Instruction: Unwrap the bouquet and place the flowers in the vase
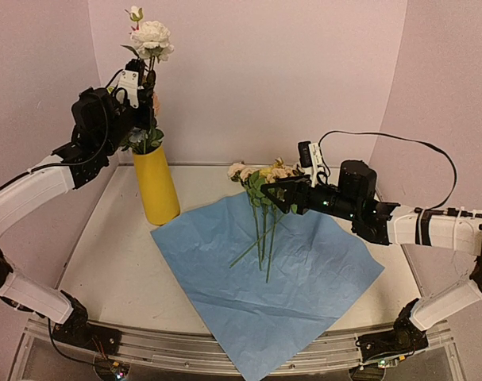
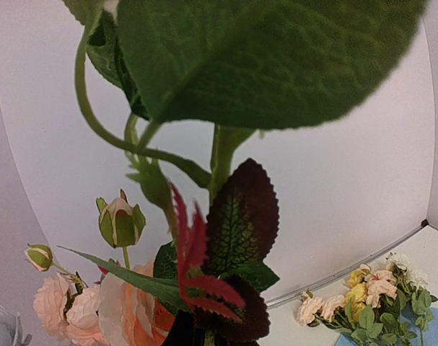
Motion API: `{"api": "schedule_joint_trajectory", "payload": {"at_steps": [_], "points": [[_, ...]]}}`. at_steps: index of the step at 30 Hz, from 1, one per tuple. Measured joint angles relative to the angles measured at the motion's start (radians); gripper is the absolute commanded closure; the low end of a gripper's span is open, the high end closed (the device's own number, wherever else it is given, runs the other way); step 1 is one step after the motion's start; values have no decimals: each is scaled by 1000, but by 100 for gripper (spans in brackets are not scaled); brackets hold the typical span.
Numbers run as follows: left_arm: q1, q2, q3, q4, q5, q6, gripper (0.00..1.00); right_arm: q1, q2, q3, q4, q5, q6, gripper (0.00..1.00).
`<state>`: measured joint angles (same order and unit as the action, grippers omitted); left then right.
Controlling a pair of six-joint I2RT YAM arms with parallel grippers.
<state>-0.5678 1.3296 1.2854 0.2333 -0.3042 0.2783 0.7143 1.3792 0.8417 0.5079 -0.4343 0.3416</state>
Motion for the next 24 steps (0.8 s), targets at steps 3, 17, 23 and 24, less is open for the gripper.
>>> {"api": "schedule_joint_trajectory", "payload": {"at_steps": [3, 17, 23, 24], "points": [[6, -8, -40, 19, -13, -22, 100, 0, 0, 0, 0, -1, 0, 9], [26, -39, -232, 136, -97, -196, 100, 1, 0, 0, 0, -1, 0, 9], [29, -39, -283, 170, -122, -256, 100, 3, 0, 0, 0, -1, 0, 9], [29, -39, -289, 170, -126, -262, 100, 3, 0, 0, 0, -1, 0, 8]]}}
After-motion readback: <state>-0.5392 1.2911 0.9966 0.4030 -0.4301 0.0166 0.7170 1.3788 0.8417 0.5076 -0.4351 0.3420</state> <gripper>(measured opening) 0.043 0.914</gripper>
